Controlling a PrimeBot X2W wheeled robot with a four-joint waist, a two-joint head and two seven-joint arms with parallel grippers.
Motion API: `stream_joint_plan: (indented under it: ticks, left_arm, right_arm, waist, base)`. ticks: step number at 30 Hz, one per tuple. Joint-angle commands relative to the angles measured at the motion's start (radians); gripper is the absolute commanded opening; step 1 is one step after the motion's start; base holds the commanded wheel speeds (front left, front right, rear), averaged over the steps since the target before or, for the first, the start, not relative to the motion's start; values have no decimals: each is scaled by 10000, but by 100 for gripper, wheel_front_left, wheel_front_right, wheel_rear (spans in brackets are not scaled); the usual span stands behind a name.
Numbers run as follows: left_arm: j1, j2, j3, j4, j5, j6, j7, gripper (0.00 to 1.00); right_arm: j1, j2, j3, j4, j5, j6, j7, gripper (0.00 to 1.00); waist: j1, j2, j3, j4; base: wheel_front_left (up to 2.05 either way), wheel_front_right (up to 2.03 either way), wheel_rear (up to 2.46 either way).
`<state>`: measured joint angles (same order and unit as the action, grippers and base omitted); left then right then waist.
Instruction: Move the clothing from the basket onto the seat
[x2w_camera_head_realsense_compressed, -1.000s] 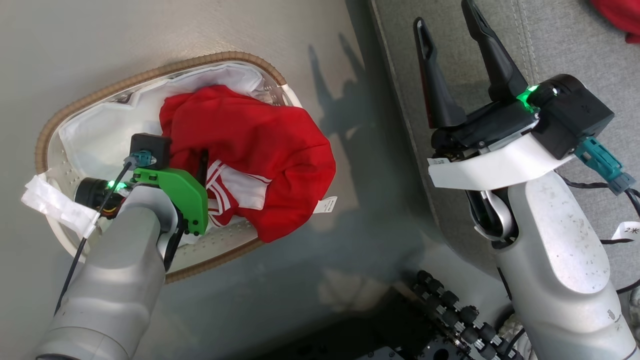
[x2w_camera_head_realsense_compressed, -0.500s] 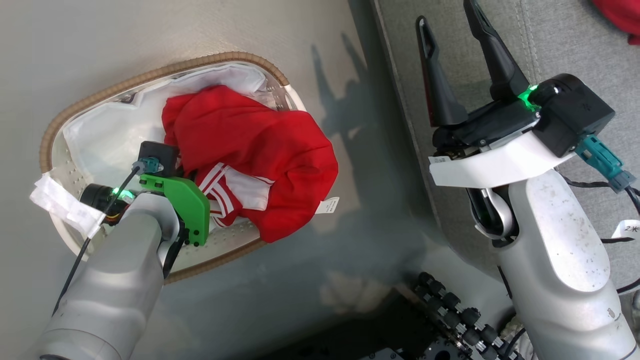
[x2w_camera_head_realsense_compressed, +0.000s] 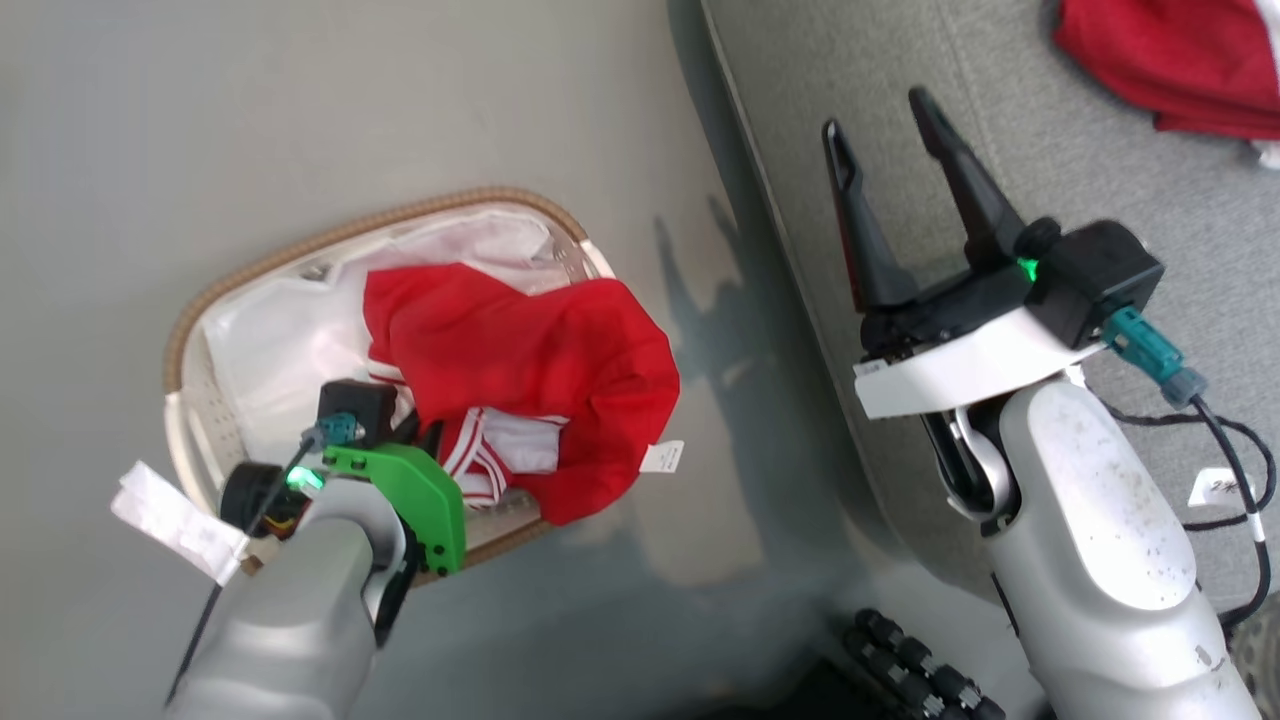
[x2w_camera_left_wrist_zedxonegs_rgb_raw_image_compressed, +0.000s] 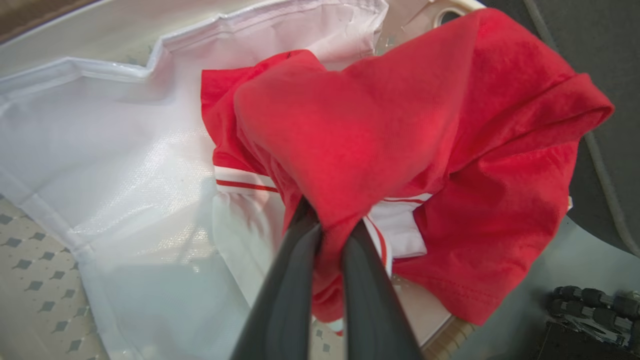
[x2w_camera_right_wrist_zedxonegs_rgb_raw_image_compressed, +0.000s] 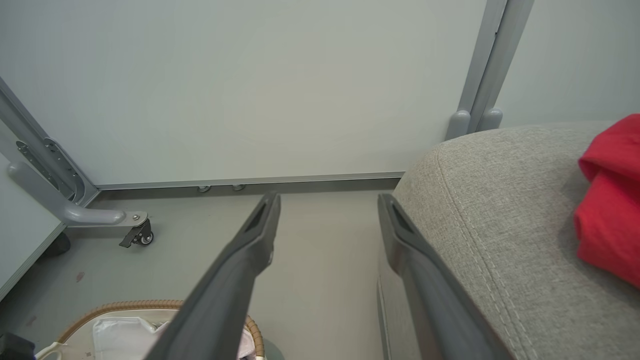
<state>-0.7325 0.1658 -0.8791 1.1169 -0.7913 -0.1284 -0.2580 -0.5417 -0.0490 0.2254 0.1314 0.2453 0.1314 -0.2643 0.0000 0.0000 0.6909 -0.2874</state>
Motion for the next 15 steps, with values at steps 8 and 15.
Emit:
stream_joint_plan:
  ticks: [8,15]
  left_arm:
    - [1549,-75,1469,-1551,483,135,-84,0]
    - [3049,-273,2974,-3315,1712,320,-81,0]
  right_arm:
    - [1005,-43,-212,633,-270,-14,-1,100]
    - [1764,-41,-332,1069,-339,-14,-1,100]
  waist:
    - [0,0,-2812,1005]
    - [0,0,-4128,1404]
  base:
    - [0,0,0]
    - [0,0,0]
